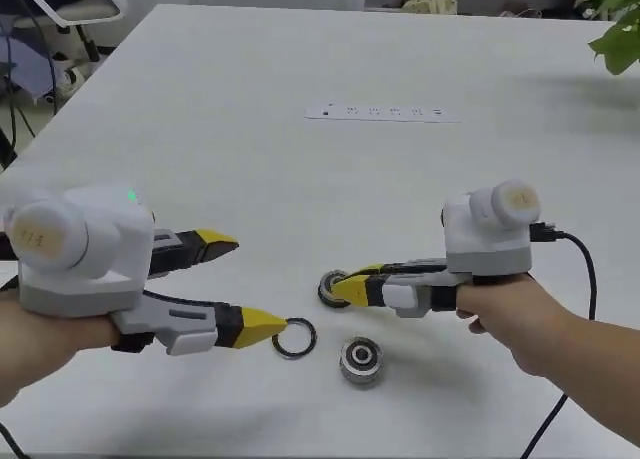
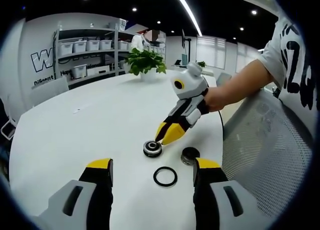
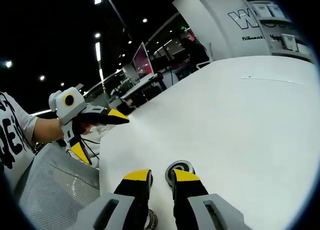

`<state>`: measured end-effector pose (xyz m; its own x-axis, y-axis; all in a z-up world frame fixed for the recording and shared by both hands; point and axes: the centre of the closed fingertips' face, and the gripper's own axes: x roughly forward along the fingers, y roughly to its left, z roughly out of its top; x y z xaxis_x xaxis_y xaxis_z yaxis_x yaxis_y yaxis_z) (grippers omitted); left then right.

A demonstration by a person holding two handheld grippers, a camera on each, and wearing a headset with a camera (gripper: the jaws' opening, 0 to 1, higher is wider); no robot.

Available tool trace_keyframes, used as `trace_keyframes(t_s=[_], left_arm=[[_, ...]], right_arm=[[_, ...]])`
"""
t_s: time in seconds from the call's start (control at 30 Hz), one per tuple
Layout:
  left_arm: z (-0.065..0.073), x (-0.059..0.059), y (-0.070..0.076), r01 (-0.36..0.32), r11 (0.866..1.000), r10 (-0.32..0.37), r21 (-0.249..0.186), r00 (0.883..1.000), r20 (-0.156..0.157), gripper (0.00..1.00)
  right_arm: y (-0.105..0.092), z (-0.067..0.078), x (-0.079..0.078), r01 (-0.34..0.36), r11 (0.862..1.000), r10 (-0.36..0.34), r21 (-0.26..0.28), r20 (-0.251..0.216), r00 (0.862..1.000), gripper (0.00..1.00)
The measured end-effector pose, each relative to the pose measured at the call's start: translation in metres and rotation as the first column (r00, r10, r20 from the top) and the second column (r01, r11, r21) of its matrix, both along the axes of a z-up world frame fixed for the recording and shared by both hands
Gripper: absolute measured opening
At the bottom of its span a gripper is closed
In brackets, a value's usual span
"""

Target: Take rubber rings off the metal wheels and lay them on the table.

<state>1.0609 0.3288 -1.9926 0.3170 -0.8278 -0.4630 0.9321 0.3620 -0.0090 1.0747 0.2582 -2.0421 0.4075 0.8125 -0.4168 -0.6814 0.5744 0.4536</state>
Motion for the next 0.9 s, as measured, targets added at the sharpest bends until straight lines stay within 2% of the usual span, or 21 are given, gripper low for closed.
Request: trace_keyframes(t_s=[0.33,0.53,0.9], left_arm=[[-0.006,0.014,-0.003,-0.012,1.000,0.012,0.007,1.000,-0.016,0.61],[-0.012,0.017,-0.006,-0.007,1.000,0.008,0.023,1.000,-0.026,0.60],[-0.019,0.023,-0.017,-0.007,1.000,0.008,0.024,0.999,-0.048,0.56]], right_arm=[[-0.016,-0.002,0.008,0.031,0.999,-0.030,-0.035,0.033,0.999,0.16],[-0.025,-0.006,0.011,0.054,0.997,-0.052,-0.051,0.039,0.998,0.18],[-0.029,-0.012,0.013,0.031,0.994,-0.022,-0.105,0.085,0.996,0.18]])
